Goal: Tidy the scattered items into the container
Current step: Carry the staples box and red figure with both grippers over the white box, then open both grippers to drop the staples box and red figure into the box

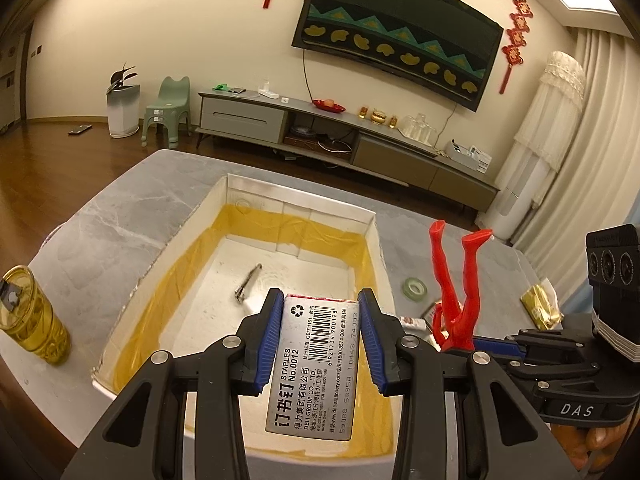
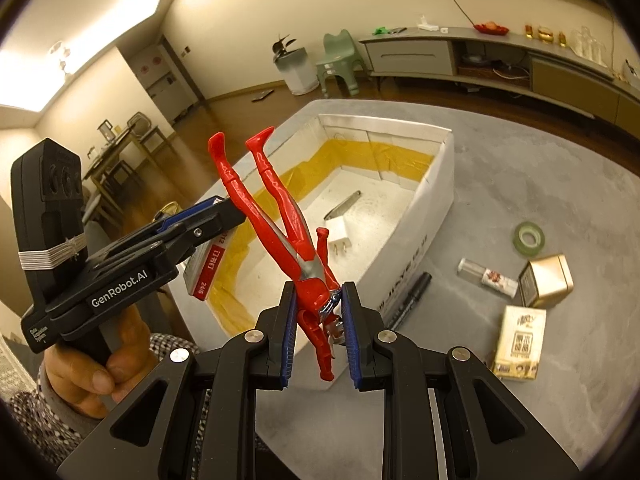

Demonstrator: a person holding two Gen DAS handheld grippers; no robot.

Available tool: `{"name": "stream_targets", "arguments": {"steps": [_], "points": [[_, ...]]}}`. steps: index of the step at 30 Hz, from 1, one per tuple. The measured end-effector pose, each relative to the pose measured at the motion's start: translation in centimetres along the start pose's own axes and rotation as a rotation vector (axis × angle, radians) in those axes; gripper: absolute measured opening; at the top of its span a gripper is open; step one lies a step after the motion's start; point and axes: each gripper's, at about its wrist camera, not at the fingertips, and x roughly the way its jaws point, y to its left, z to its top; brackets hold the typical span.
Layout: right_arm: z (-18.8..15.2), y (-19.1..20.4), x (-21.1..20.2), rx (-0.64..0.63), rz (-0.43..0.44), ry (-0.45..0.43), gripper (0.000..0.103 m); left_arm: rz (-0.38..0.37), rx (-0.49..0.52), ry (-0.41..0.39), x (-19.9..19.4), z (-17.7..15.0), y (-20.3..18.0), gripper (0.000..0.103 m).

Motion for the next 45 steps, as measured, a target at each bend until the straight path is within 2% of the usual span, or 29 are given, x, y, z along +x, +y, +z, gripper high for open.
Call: {"name": "stream_targets", "arguments": {"steps": [17, 28, 38, 45], "points": [[4.3, 0.3, 3.5, -0.017, -0.024, 0.037, 0.023, 0.019, -0.059, 0.039, 3.6, 2.5, 2.8, 0.039], [7.0, -0.8, 7.2, -0.008, -0.046, 0.086, 0.023, 0.056, -0.110, 0.060, 5.9, 3.8, 5.5, 0.039], [8.7, -1.7, 11.3, -0.038, -0.108, 0.149, 0.023, 0.075, -0.148, 0.105, 6.9, 2.6, 8.4, 0.039], [9.4, -2.4, 14.4, -0.058, -0.174, 0.210, 0.023, 0.090, -0.131, 0.107, 6.8, 2.3, 8.4, 0.039]]}}
